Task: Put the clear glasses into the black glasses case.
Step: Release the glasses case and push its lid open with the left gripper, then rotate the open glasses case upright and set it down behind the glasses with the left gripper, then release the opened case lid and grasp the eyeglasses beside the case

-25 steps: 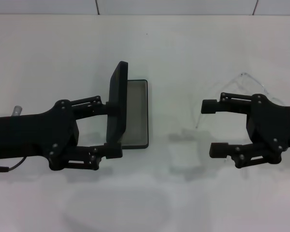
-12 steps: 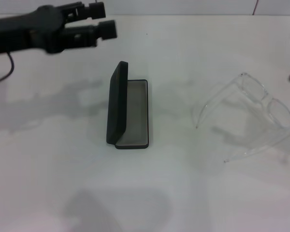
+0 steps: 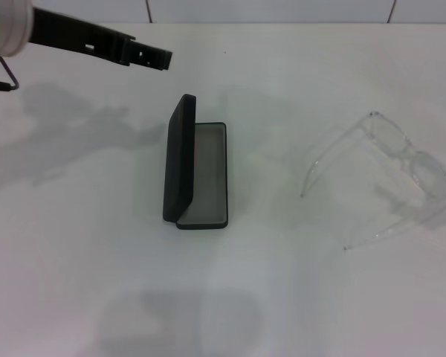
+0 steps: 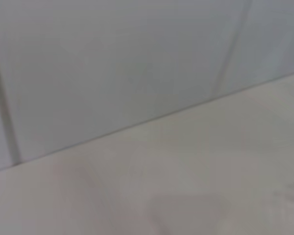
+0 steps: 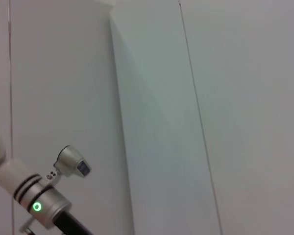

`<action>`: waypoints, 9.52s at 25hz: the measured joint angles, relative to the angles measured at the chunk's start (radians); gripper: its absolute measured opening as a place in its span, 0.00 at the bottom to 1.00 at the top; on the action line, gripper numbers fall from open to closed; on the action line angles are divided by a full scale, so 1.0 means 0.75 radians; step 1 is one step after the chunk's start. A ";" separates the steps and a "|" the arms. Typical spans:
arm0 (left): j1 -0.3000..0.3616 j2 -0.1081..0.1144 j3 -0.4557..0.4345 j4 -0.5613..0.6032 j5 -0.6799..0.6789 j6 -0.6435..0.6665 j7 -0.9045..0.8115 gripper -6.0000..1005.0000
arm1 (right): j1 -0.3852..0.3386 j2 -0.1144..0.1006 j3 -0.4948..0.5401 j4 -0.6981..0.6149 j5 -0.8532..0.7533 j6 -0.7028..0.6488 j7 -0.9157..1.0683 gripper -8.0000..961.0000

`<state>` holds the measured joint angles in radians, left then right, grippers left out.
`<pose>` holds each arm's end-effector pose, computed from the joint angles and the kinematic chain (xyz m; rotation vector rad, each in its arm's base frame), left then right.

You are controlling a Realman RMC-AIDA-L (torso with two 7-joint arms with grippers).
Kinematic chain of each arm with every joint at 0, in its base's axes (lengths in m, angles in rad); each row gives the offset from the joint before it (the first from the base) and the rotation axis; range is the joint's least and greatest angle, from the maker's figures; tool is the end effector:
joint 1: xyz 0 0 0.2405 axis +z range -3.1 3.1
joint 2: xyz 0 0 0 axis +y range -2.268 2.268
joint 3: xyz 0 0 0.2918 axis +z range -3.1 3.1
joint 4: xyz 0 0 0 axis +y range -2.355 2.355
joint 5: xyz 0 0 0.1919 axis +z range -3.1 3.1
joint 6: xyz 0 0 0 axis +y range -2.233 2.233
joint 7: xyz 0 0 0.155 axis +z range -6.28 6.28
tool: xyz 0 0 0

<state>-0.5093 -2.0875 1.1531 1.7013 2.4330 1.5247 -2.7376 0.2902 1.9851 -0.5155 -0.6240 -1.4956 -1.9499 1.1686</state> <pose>-0.1731 0.3661 0.0465 -2.3489 -1.0223 -0.1146 0.3001 0.2650 0.0864 -2.2495 0.2754 1.2831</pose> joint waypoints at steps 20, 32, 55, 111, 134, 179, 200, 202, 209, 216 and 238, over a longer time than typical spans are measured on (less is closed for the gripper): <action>-0.088 -0.013 0.454 -0.223 0.187 -0.144 -0.361 0.84 | -0.002 -0.003 0.009 0.044 -0.016 0.057 -0.151 0.90; -0.107 -0.009 0.517 -0.411 0.205 -0.265 -0.350 0.83 | -0.005 -0.006 0.010 0.057 -0.017 0.054 -0.153 0.90; -0.100 -0.010 0.597 -0.371 0.312 -0.291 -0.358 0.56 | -0.010 -0.019 0.017 0.110 -0.006 0.045 -0.185 0.90; -0.170 -0.007 0.711 -0.259 -0.013 -0.111 0.842 0.21 | -0.284 0.000 0.360 0.197 -0.004 -0.269 -0.223 0.89; -0.323 -0.011 0.763 -0.508 -0.010 -0.312 0.897 0.23 | -0.287 0.000 0.361 0.210 0.011 -0.267 -0.235 0.89; 0.273 -0.002 -0.044 -0.365 -1.250 -0.009 1.330 0.50 | 0.188 0.016 -0.269 -1.147 -0.888 0.405 1.371 0.82; 0.347 0.001 -0.175 -0.950 -1.610 0.240 1.784 0.49 | 0.792 0.043 -0.559 -0.544 -1.650 0.589 1.723 0.74; 0.338 0.001 -0.174 -0.982 -1.612 0.245 1.798 0.49 | 0.796 0.043 -0.583 -0.510 -1.663 0.611 1.735 0.73; 0.304 0.002 -0.168 -1.048 -1.609 0.256 1.813 0.49 | 0.824 0.043 -0.652 -0.354 -1.674 0.711 1.742 0.70; 0.291 0.001 -0.164 -1.097 -1.594 0.257 1.838 0.49 | 0.843 0.043 -0.694 -0.255 -1.677 0.784 1.742 0.68; 0.278 -0.002 -0.163 -1.154 -1.605 0.258 1.860 0.47 | 0.830 0.043 -0.710 -0.238 -1.717 0.790 1.778 0.50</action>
<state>-0.3007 -2.0888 1.0306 0.8360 1.2292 1.7180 -1.3429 0.9127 2.0174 -1.0483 -0.8026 -2.7834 -1.3573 2.5021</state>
